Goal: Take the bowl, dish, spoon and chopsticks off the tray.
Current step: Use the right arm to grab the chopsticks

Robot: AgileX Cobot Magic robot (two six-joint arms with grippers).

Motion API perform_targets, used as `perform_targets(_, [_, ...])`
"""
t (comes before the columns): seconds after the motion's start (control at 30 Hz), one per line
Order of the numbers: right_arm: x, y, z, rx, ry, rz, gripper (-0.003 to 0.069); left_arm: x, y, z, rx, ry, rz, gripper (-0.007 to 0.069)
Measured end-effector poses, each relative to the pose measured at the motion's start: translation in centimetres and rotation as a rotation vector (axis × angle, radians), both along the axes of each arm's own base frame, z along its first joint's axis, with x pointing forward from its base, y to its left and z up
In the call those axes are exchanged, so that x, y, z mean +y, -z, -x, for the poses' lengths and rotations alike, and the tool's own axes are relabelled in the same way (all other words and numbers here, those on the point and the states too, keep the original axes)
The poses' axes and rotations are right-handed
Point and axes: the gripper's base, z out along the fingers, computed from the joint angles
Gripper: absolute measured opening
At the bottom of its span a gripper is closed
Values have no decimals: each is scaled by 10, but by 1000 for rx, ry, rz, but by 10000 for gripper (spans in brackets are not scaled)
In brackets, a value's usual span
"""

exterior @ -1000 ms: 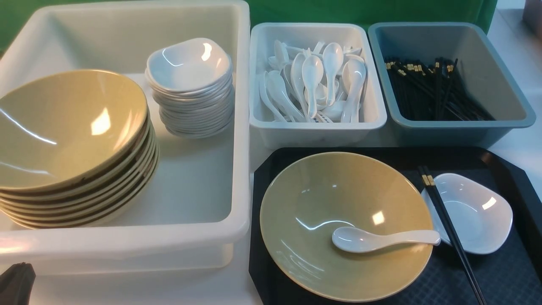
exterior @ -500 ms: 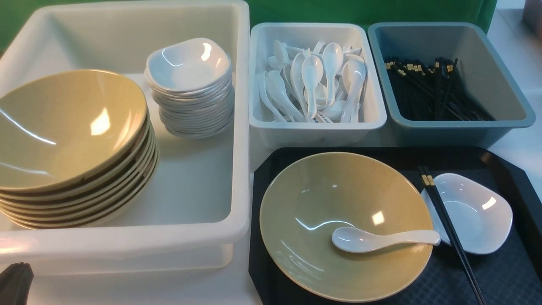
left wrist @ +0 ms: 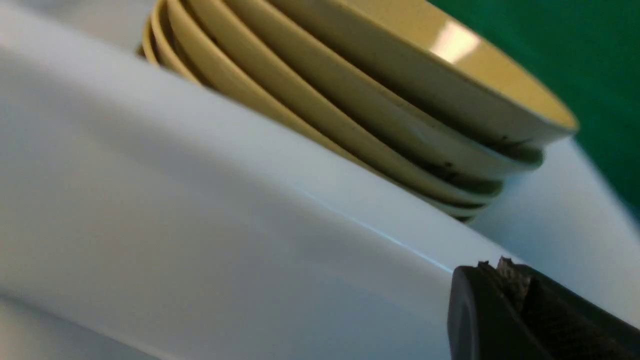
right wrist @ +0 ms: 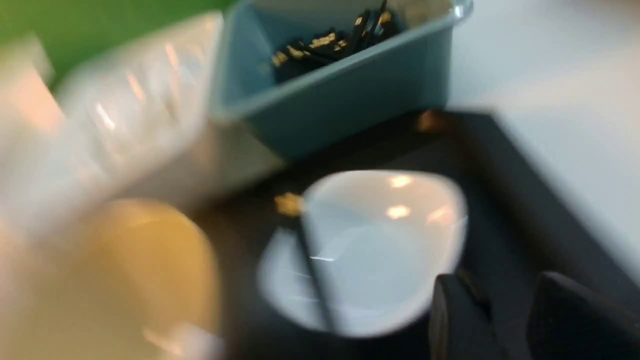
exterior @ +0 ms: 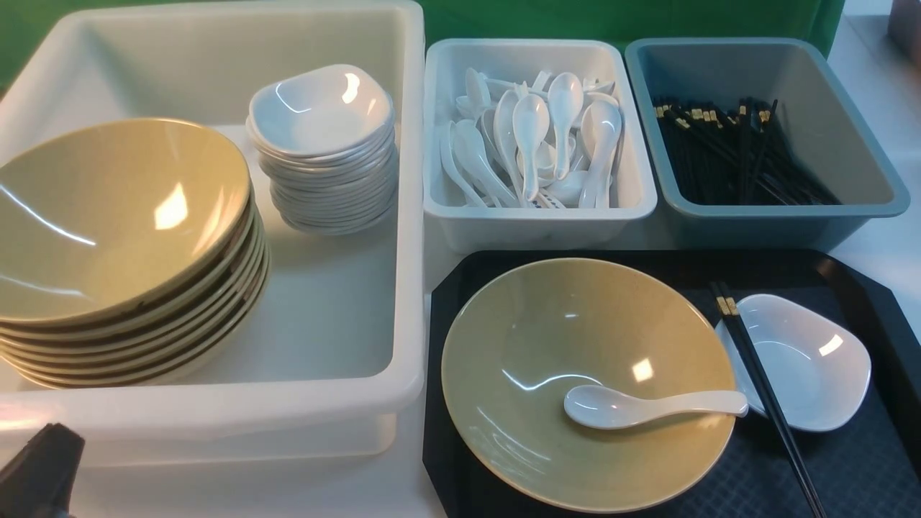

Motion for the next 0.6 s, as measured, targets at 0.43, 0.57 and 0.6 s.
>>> perform_targets(0.43, [2, -1, 0, -3, 21, -190, 238, -3, -7, 0, -32, -5, 508, -11])
perform_targets(0.57, [4, -14, 1, -44, -51, -43, 234, -4, -42, 6, -145, 31, 269, -11])
perform_targets(0.6, [5, -23, 2, -71, -69, 2, 228, -4, -55, 9, -186, 37, 185, -11])
